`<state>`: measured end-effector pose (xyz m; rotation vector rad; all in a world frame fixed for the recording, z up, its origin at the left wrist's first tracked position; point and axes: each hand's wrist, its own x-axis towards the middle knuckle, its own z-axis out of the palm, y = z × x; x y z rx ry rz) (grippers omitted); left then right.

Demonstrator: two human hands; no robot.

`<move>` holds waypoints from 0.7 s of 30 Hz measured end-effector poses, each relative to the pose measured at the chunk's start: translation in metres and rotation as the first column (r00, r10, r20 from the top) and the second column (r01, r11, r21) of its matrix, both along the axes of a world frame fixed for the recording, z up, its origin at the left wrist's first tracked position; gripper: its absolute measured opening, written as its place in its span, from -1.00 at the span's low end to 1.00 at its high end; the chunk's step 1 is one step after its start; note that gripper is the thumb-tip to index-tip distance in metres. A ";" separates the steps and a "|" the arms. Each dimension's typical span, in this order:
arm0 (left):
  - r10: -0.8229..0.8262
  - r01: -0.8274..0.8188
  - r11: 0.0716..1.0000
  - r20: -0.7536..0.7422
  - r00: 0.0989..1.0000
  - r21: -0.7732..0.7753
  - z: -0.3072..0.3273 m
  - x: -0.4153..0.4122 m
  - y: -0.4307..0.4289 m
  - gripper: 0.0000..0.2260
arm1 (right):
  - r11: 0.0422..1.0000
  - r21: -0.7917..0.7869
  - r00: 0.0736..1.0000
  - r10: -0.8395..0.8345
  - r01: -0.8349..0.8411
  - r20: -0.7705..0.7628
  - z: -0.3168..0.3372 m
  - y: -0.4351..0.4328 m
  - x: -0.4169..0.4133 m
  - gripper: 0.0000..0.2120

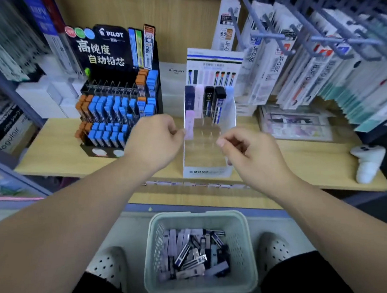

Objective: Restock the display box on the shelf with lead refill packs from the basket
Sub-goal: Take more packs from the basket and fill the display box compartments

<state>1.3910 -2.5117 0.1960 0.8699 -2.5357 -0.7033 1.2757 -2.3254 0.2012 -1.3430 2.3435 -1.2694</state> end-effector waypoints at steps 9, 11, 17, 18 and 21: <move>-0.024 -0.043 0.977 0.305 0.952 0.210 -0.059 0.126 0.012 -0.82 | 0.688 0.637 0.885 0.014 -0.347 0.466 -0.124 0.037 0.054 -0.69; -0.070 -0.058 0.968 0.484 0.872 0.244 -0.093 0.148 0.007 -0.85 | 0.592 0.706 0.858 -0.047 -0.389 0.512 -0.157 0.034 0.060 -0.52; -0.056 -0.256 0.897 0.665 0.745 0.361 -0.203 0.162 0.019 -0.63 | 0.598 0.762 0.761 -0.368 -0.246 0.534 -0.234 0.047 0.065 -0.64; -0.038 -0.303 0.861 0.646 0.763 0.408 -0.217 0.160 0.026 -0.62 | 0.581 0.783 0.746 -0.415 -0.222 0.520 -0.244 0.049 0.065 -0.62; 0.033 -0.349 0.759 0.503 0.864 0.549 -0.244 0.150 0.051 -0.67 | 0.562 0.813 0.686 -0.530 -0.155 0.498 -0.274 0.054 0.065 -0.47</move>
